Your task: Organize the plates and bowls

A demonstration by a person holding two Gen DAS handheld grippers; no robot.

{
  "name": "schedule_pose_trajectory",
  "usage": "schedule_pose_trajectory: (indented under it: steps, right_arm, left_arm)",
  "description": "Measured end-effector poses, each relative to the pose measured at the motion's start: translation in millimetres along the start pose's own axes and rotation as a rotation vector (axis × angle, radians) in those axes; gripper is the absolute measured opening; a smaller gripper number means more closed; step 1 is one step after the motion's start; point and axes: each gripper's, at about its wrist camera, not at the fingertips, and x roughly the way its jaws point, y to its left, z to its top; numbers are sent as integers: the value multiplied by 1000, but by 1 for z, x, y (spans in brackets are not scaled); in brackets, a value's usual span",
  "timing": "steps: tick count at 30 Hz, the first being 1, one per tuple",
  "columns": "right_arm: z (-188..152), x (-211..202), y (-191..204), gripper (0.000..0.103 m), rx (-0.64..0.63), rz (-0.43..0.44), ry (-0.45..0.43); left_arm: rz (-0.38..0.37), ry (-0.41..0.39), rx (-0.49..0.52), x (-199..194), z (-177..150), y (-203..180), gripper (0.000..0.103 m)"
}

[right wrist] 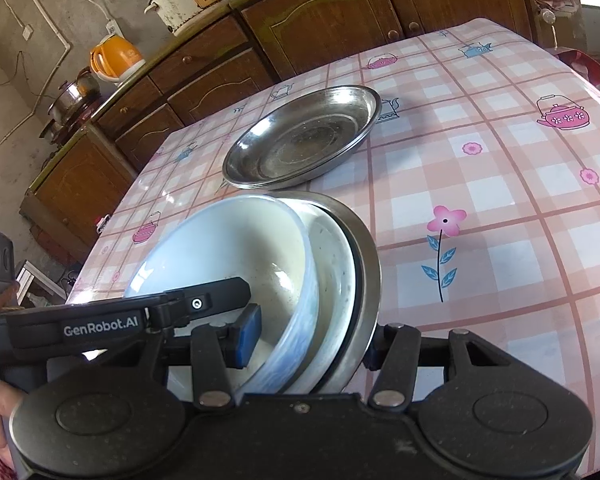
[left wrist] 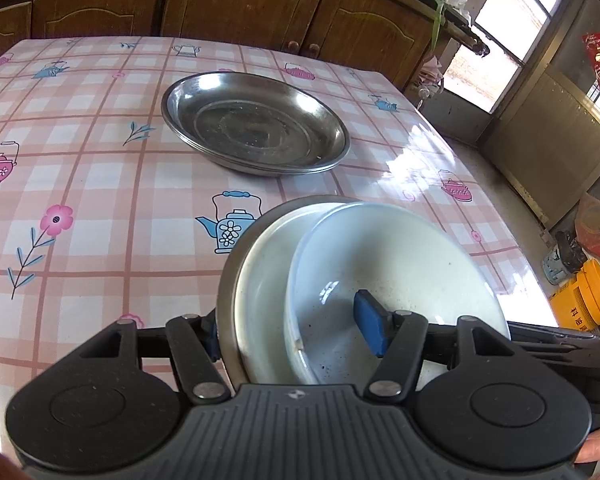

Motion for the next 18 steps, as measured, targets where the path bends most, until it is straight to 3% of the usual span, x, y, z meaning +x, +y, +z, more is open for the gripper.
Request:
schedule_pose_trajectory:
  steps: [18]
  right_arm:
    - [-1, -39, 53, 61, -88, 40, -49]
  left_arm:
    - [29, -96, -11, -60, -5, -2, 63]
